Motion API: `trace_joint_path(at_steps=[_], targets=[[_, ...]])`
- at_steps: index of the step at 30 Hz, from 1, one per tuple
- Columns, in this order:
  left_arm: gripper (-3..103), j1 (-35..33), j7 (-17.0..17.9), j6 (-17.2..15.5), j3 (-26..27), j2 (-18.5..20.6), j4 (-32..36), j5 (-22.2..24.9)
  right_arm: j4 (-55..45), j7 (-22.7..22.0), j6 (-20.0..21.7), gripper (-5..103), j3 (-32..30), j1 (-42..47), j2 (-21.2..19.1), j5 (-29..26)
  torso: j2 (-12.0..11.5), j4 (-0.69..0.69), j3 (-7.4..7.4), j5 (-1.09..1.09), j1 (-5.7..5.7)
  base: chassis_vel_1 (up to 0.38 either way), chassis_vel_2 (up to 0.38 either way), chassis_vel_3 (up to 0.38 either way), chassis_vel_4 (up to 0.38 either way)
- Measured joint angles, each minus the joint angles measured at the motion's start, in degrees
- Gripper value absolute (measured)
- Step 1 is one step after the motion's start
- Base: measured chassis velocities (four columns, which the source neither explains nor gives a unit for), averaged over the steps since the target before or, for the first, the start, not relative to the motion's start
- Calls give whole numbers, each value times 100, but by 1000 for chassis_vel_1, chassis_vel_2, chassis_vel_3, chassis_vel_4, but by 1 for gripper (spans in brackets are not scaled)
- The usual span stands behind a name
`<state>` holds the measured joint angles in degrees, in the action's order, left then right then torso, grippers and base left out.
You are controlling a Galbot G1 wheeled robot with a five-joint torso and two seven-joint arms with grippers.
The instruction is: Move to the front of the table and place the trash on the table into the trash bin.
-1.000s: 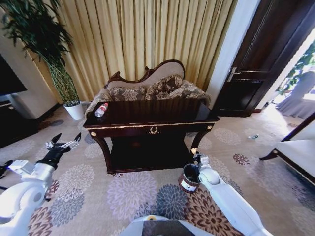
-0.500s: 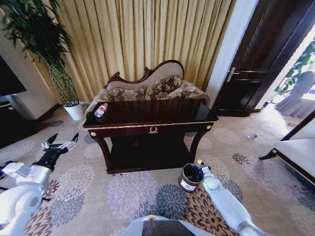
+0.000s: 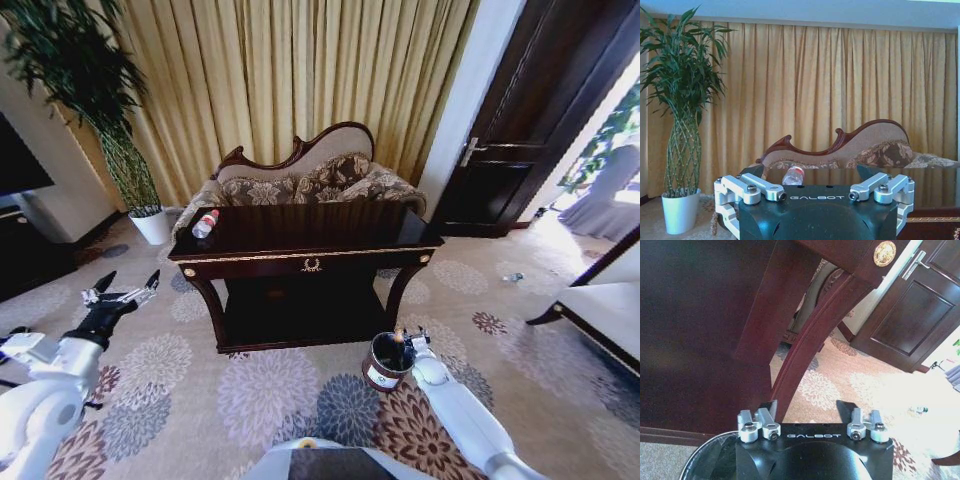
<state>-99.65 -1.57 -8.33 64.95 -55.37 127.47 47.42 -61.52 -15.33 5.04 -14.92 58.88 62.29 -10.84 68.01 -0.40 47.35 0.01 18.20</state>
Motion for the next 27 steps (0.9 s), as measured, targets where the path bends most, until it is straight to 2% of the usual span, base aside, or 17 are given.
trace_joint_path(at_steps=[1, 3, 4, 7, 8, 10, 15, 16, 19, 27], targets=[[100, 0, 0, 0, 0, 0, 0, 0, 0, 0, 0, 67, 0, 0, 0, 0, 0, 0, 0, 0, 0, 0, 0, 0, 0], [100, 17, -4, 3, -19, -2, -10, 0, -211, -73, -13, 78, -17, 41, -4, -84, 0, 0, 0, 1, 0, 0, 0, 0, 0], [100, 17, -4, 3, -19, -2, -10, 0, -211, -73, -13, 78, -17, 41, -4, -84, 0, 0, 0, 1, 0, 0, 0, 0, 0], [100, 82, 4, 3, -61, 8, -31, 5, -1208, -137, -37, 94, -23, 188, -155, -770, 0, 2, 0, 0, 0, 0, 0, 0, 0], [100, 82, 4, 3, -61, 8, -31, 5, -1208, -137, -37, 94, -23, 188, -155, -770, 0, 2, 0, 0, 0, 0, 0, 0, 0], [100, 133, 64, 3, -119, 8, -32, -5, -2017, -142, -32, 99, -23, 291, -323, -1247, 0, 1, 0, 0, 0, 0, 0, 0, 0], [100, 221, 143, 3, -190, 5, -2, -23, -3559, -293, 132, 100, 24, 406, -598, -1967, 0, 0, 0, 0, 0, 0, 0, 0, 0], [100, 221, 143, 3, -190, 5, -2, -23, -3559, -293, 132, 100, 24, 406, -598, -1967, 0, 0, 0, 0, 0, 0, 0, 0, 0], [100, 320, 282, 5, -244, 58, -5, -44, -4698, -656, 228, 100, 204, 390, -724, -2347, 0, 1, 0, 0, 0, 0, 0, 0, 0], [100, 418, 493, -2, -286, 100, 60, -41, -5752, -765, 516, 100, 355, 360, -894, -2833, 0, 0, 0, 0, 0, 0, 0, 0, 0]])
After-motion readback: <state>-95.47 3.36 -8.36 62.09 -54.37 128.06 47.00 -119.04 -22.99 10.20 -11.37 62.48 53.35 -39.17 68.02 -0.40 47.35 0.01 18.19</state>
